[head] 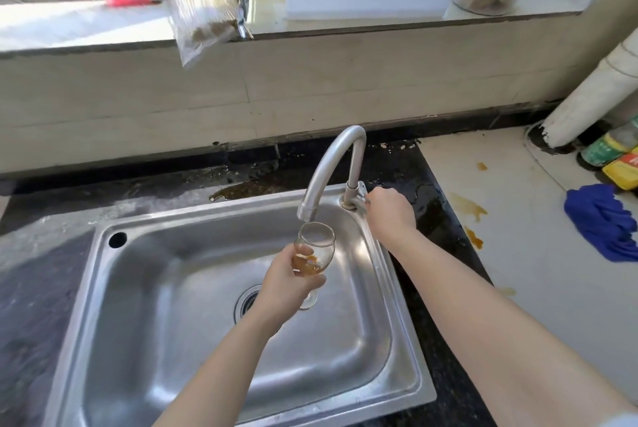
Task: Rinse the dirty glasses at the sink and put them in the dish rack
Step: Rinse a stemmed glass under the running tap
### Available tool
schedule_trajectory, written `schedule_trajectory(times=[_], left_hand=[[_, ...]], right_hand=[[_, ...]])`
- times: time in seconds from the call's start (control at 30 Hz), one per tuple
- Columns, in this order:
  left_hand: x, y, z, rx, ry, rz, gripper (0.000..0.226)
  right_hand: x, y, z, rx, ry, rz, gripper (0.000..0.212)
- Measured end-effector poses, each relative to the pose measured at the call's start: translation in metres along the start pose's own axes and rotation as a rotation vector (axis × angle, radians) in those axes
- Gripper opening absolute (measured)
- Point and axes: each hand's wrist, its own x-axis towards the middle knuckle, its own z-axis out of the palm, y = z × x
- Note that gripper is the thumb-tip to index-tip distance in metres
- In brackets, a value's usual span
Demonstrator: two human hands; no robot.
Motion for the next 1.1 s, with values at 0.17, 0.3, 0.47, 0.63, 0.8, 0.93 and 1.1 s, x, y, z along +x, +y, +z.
schedule_trajectory(times=[0.17, 0.3, 0.47, 0.63, 0.8, 0.93, 1.1], left_hand=[[-0.001, 0.000, -0.003, -0.030, 0.012, -0.015, 0.036], [-0.001, 0.000, -0.005, -0.047, 0.019, -0.011, 0.036], [-0.001, 0.002, -0.007, -0.076, 0.027, -0.022, 0.037], [-0.003, 0.003, -0.010, -0.073, 0.033, -0.038, 0.036], [-0.008, 0.008, -0.018, 0.006, 0.020, -0.050, 0.029], [-0.010, 0.012, -0.022, 0.031, -0.009, -0.112, 0.024], [-0.009, 0.022, -0.021, -0.122, -0.098, -0.278, 0.012]], right_hand=[[-0.007, -0.005, 0.001, -0.130, -0.029, -0.094, 0.024], [-0.013, -0.009, 0.002, -0.225, -0.025, -0.152, 0.026], [-0.014, -0.010, 0.004, -0.277, -0.046, -0.190, 0.026], [-0.014, -0.013, 0.003, -0.260, -0.090, -0.199, 0.028], [-0.033, -0.018, -0.005, 0.194, -0.012, -0.166, 0.025], [-0.060, -0.038, -0.016, 0.910, -0.304, -0.112, 0.026], [-0.061, -0.051, -0.007, 0.793, -0.303, -0.165, 0.027]])
